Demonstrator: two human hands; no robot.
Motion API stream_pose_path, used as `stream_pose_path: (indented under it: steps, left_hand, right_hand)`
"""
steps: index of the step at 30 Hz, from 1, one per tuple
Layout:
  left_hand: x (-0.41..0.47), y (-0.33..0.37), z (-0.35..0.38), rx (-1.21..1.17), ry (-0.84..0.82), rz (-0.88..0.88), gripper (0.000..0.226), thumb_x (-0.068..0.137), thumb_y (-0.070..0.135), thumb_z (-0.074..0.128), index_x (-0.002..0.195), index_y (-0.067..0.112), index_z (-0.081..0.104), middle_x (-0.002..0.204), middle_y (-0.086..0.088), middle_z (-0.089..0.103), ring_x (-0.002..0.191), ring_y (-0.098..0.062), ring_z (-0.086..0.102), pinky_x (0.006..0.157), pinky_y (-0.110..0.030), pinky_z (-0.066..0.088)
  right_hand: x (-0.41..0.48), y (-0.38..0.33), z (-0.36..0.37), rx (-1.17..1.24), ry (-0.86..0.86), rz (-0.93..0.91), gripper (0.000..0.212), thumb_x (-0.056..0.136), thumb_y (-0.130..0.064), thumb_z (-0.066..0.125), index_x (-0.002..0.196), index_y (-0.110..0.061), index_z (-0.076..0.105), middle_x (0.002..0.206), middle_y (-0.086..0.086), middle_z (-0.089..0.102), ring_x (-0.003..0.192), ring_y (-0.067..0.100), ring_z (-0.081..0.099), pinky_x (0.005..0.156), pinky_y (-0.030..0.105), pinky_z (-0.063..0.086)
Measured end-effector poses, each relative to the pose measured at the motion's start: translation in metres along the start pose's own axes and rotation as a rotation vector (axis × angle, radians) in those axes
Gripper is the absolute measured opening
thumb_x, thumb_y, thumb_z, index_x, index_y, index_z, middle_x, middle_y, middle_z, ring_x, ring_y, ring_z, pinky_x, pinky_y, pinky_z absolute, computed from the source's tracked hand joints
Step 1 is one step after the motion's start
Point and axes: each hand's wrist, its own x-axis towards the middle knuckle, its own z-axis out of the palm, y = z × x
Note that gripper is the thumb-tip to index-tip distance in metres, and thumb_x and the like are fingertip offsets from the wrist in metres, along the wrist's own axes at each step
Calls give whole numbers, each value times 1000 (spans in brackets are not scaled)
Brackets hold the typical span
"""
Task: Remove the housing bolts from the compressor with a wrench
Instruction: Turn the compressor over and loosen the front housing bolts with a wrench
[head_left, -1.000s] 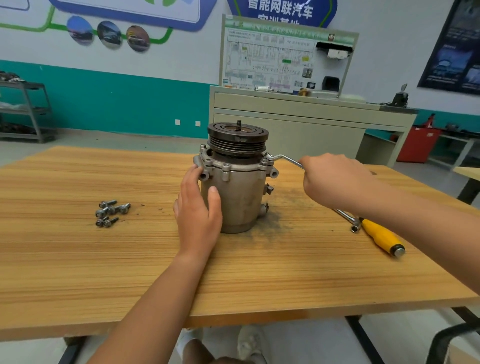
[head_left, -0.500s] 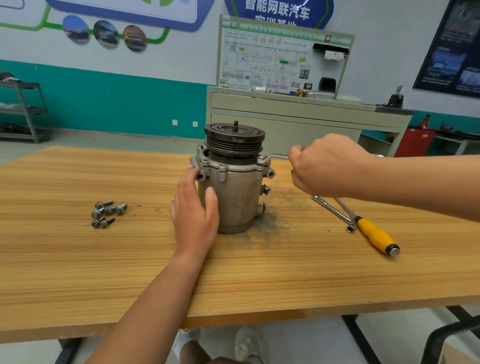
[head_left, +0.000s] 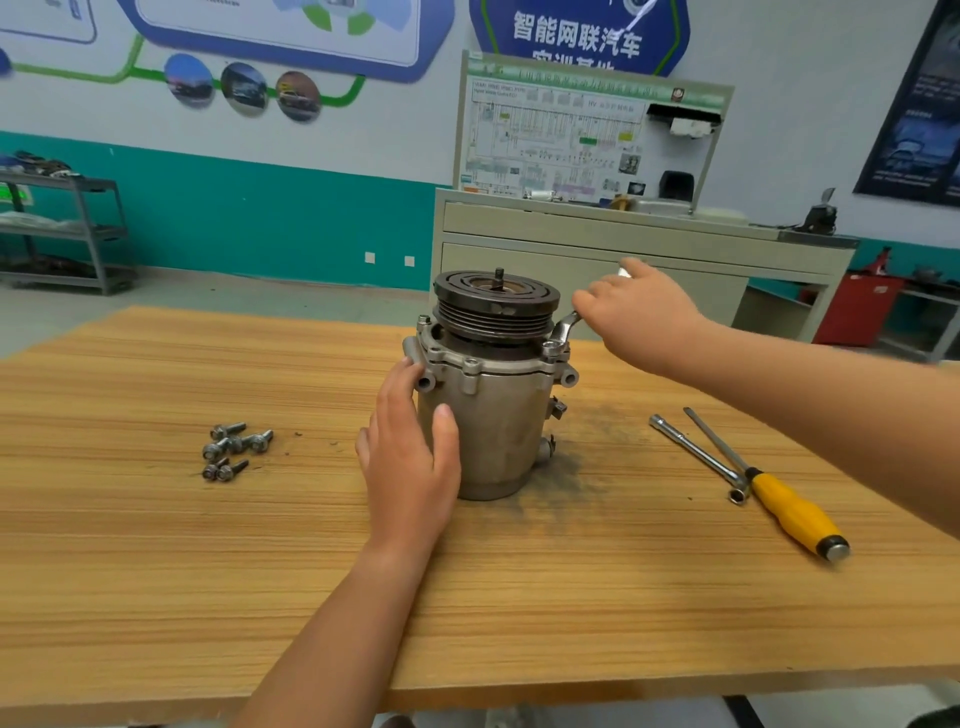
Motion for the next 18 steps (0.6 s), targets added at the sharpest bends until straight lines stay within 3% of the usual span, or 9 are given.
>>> stream_pose_path:
  steps: [2,5,7,9,11,14,18]
  left_hand:
    - [0,-1,0,11,3,0,48,89,30,38,136,22,40,141,4,43,126,-17,43,104,-57,27]
    - [2,-2,-1,27,5,-4,47,89,30,37,135,22,41,140,4,44,126,-17,44,105,-57,26]
    - [2,-2,-2,41,-3,-2,47,89,31,37,135,22,40,141,4,44,125,-17,43,105,-56,25]
    - [1,-1,-3,48,-8,1,48,89,31,37,136,21,40,141,4,44,125,-17,43,106,-54,25]
    - [0,0,-3,50,-8,2,49,88,31,37,136,20,40,140,3,44,125,-17,43,106,-52,25]
    - [0,1,-2,55,-16,-3,50,88,31,37,136,20,39,140,2,43,126,-18,42,106,-49,25]
    - [0,1,-3,58,-22,-8,51,88,33,36,137,20,39,141,1,42,126,-19,41,106,-52,25]
  right_hand:
    - [6,-6,7,35,30,13,29,90,-2,43,119,-7,45,118,9,58,111,25,53,111,40,19]
    - [7,-9,17,94,79,16,34,91,0,41,124,-6,43,124,11,56,112,25,53,109,38,21]
    - [0,-9,16,231,145,129,30,94,-1,37,121,-5,48,113,13,61,100,28,57,90,36,36]
    - [-12,-8,10,460,269,345,27,98,-11,35,119,-3,49,92,13,63,79,32,57,63,35,35]
    - [-27,-8,3,660,338,455,28,99,-18,34,118,-2,46,74,9,55,66,32,54,56,34,35]
    - [-53,-11,-14,813,229,406,24,99,-21,33,114,-8,47,65,5,51,58,27,51,51,35,40]
    - [-75,-17,-28,726,9,347,18,98,-23,35,101,-13,50,64,0,45,56,17,44,46,27,30]
